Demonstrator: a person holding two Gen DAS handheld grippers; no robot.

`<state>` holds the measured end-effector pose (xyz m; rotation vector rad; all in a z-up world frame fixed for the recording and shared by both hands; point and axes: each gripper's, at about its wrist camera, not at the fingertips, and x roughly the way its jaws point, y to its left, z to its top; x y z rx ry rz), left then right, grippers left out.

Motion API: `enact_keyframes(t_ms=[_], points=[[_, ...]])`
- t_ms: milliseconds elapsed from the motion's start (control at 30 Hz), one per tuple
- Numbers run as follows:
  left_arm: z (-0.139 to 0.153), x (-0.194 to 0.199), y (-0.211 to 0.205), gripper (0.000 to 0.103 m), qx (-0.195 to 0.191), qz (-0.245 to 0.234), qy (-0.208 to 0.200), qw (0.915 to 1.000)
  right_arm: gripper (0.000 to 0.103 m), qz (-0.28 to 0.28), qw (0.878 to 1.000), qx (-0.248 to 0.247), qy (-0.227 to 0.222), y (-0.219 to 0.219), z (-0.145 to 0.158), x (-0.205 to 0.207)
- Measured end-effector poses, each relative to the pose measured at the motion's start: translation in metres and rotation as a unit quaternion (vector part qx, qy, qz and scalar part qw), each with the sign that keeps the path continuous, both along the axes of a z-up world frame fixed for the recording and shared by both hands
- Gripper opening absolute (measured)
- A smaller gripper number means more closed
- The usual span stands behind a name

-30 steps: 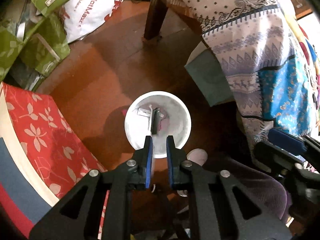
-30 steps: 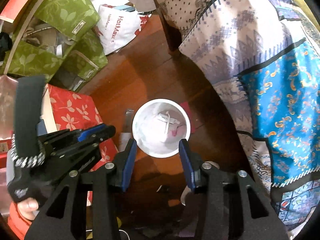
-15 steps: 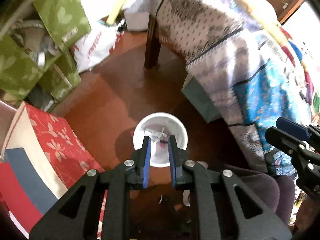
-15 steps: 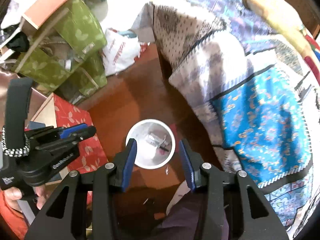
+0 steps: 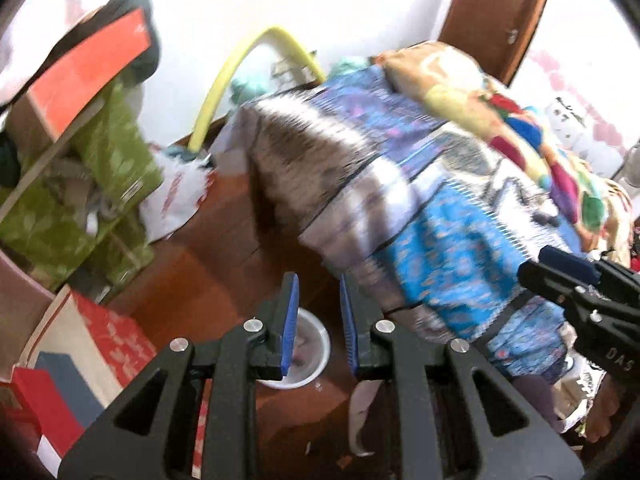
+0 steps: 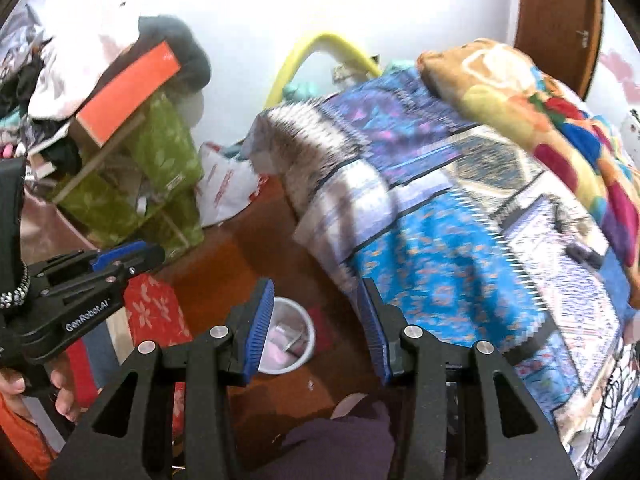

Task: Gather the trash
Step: 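Bring both tools back up over the bedspread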

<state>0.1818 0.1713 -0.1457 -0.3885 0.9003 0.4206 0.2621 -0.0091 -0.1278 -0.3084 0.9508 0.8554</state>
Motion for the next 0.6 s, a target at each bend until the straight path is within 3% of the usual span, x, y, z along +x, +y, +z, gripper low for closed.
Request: enact_keyframes(t_ms=[300,600], points=[[0.035,0.067,-0.086,0.02,0.011,-0.084,-0.039,0.9957,0.04,-0.086,0.996,0.019,-0.035,-0.089,0.028,0.031],[0.03,0.139,-0.175,0.021,-0.009,-0.157,-0.032,0.9871,0.04,-0.17,0.984,0.024,-0.041,-0.192,0.032,0.078]])
